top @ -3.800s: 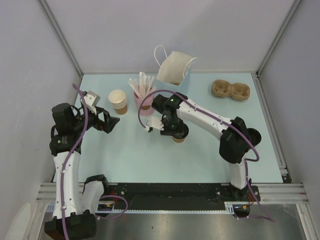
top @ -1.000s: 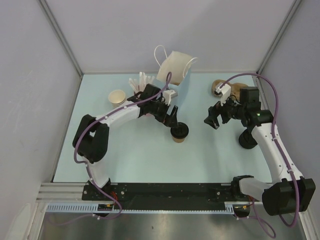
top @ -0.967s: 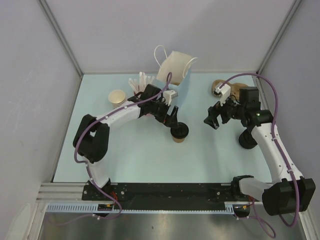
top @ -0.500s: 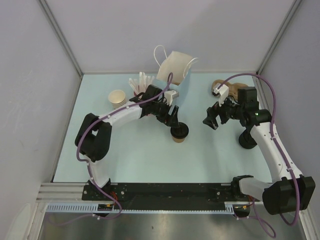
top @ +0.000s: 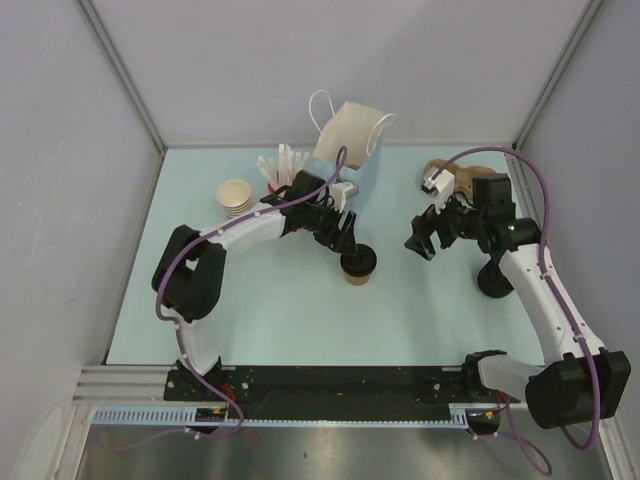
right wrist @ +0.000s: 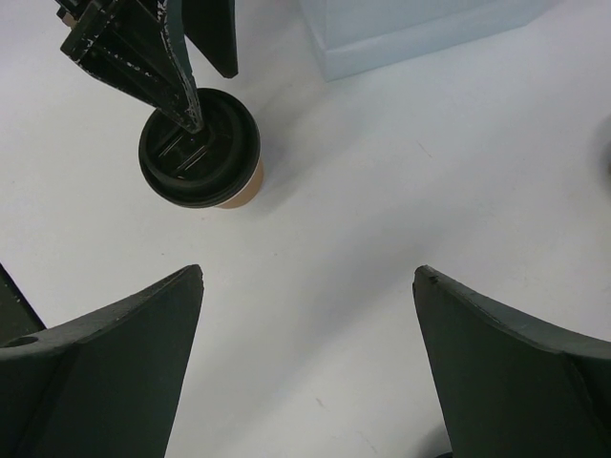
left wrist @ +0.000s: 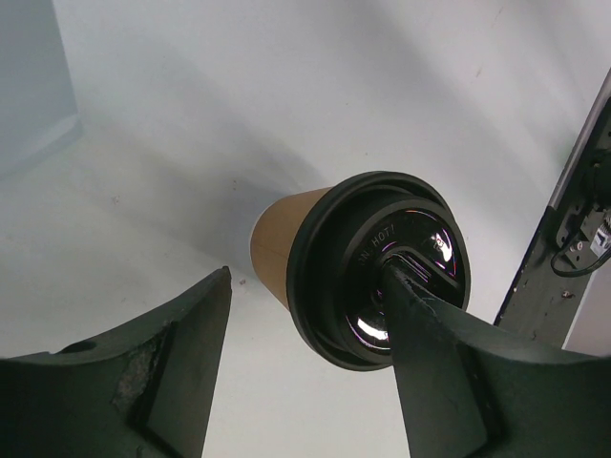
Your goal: Pack the takeout coffee
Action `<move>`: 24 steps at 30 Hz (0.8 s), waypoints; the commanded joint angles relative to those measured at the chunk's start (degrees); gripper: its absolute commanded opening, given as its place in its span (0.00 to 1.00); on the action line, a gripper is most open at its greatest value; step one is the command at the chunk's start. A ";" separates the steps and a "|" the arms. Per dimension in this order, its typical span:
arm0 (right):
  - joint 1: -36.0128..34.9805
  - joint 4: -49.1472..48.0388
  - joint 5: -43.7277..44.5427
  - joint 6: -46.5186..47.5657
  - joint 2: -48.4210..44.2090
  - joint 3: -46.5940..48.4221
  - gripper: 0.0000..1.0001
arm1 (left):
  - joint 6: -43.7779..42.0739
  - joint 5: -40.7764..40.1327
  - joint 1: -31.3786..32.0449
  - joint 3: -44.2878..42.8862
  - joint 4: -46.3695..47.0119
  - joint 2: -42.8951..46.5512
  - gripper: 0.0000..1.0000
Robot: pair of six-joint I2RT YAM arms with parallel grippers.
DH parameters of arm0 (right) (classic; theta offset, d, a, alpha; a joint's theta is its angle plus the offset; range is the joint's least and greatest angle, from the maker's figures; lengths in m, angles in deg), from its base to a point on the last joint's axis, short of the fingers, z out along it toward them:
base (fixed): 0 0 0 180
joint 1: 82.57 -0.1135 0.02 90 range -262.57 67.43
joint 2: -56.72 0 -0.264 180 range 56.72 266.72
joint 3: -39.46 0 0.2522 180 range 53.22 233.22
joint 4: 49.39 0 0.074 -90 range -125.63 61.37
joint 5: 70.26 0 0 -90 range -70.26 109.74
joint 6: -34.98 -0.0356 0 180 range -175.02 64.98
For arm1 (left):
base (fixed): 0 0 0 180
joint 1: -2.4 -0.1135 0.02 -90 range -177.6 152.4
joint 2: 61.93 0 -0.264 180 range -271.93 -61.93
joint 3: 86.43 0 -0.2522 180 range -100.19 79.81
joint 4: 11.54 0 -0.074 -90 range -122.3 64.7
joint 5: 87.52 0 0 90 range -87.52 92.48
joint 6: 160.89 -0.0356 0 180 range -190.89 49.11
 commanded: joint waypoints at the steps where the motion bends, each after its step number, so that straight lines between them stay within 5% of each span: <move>1: -0.70 -1.59 0.18 0.51 1.37 -0.40 0.96 | -0.25 -0.46 0.36 -0.81 -0.07 -0.97 0.69; 14: -3.25 -7.47 -4.39 -10.28 9.62 -0.40 0.91 | -1.05 -2.57 0.36 0.41 -0.25 -1.68 0.70; 24: -0.96 -10.65 -20.20 -16.72 21.92 -0.32 0.66 | -3.51 -4.42 0.45 1.12 -1.83 -1.15 0.68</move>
